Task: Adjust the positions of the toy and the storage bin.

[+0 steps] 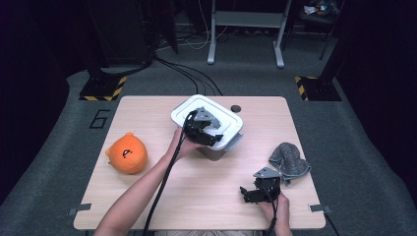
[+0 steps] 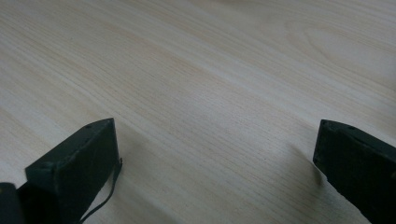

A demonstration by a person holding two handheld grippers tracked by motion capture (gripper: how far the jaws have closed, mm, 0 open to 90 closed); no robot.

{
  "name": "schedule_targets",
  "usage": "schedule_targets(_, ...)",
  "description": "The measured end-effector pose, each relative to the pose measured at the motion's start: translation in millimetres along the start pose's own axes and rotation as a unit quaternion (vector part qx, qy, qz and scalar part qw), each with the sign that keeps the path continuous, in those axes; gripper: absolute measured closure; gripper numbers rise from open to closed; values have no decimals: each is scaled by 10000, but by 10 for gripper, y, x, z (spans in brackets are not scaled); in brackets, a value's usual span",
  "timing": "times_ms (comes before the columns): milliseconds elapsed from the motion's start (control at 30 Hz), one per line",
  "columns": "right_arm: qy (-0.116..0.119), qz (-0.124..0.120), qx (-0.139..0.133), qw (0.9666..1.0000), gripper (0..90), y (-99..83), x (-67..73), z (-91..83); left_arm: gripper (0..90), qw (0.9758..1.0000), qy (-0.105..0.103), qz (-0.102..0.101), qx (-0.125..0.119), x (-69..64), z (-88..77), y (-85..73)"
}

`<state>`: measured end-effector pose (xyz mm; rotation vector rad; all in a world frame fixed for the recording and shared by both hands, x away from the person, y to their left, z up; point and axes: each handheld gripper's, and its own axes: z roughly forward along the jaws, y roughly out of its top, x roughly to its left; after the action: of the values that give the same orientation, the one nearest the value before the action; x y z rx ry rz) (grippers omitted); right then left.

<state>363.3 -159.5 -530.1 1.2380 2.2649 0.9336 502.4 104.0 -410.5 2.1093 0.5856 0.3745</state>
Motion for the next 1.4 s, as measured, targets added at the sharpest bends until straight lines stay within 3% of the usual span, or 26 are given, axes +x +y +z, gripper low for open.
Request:
schedule_targets(500,-15,-4,-11,10000,0,0,0,2,243,9995,-238,215,29,-166,82,75)
schedule_targets(733,-3,-5,-7,10000,0,0,-2,1,156,9997,-80,196,108,-152,62,72)
schedule_targets(900,-30,60,-44,10000,0,3,5,8,133,9996,3,241,123,-154,-24,70)
schedule_targets(967,1,64,-14,10000,0,3,2,4,120,9999,1,109,94,-166,-62,63)
schedule_targets(1067,0,82,-35,10000,0,3,5,5,116,10000,30,67,52,-162,-146,41)
schedule_targets(1233,26,10,-14,10000,0,1,-15,7,113,9998,144,36,-129,-182,-316,-27)
schedule_targets(1400,32,119,-10,9999,0,4,-9,11,113,9995,222,35,-232,-208,-486,-114)
